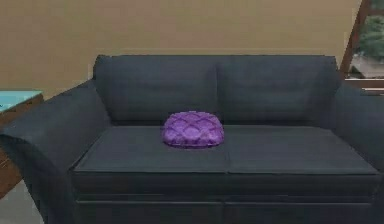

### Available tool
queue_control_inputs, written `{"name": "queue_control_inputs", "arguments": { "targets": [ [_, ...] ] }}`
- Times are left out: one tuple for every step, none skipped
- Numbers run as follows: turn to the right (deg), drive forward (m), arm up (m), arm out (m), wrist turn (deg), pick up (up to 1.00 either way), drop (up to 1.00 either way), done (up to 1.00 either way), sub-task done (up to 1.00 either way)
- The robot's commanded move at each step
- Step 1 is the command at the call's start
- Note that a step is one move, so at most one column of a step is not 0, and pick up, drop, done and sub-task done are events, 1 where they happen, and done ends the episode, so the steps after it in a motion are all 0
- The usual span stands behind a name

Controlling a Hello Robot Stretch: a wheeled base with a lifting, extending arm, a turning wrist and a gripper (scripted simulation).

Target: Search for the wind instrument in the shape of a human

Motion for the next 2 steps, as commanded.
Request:
{"name": "queue_control_inputs", "arguments": {
  "targets": [
    [45.0, 0.00, 0.00, 0.00, 0.0, 0.00, 0.00, 0.00, 0.00],
    [33.0, 0.00, 0.00, 0.00, 0.0, 0.00, 0.00, 0.00, 0.00]
  ]
}}
